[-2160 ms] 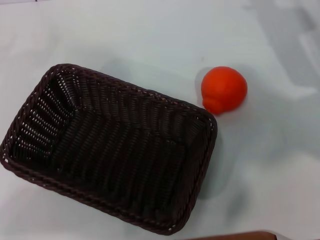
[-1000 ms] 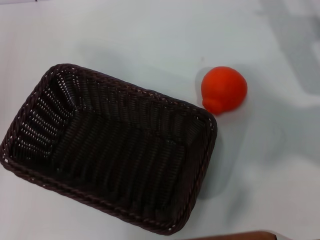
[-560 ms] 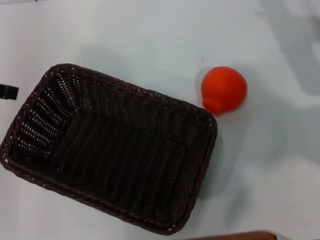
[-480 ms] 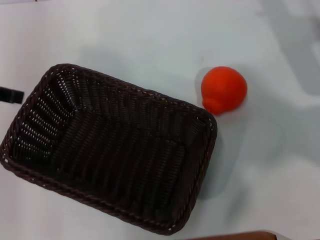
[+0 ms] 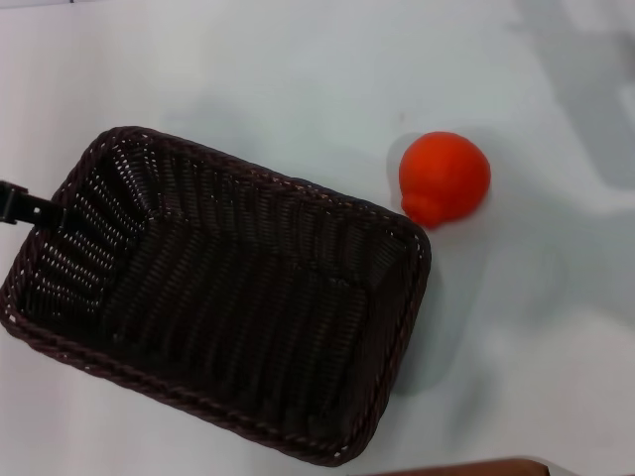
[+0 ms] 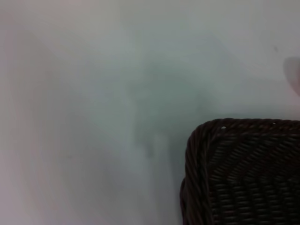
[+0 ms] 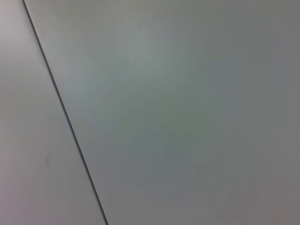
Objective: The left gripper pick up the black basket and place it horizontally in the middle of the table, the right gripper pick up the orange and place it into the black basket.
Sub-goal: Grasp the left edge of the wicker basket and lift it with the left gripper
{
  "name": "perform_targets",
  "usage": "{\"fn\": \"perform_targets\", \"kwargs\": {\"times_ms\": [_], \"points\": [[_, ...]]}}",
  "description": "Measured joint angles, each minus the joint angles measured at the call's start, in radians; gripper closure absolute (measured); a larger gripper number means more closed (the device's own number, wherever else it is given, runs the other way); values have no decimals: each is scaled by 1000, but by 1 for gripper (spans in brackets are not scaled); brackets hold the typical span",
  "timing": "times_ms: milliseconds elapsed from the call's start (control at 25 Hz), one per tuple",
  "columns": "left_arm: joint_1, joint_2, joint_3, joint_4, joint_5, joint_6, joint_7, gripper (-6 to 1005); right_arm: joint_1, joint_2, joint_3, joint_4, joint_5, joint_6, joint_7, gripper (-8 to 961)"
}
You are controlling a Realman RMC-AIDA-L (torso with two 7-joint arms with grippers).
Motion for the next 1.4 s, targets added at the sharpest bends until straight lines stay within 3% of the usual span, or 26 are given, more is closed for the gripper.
{"fn": "perform_targets", "kwargs": {"times_ms": [840,1280,1400], "points": [[-32,-1,32,188,70,78,20,310,14,3,-4,2,0,-6,2,85],[-57,-47,45,172,151,85,17,536,22,1,6,-2,0,-24,14,92],[-59,-56,54,174,143,92,-24,680,28,-1,31,-10,0,-36,14,95]]}}
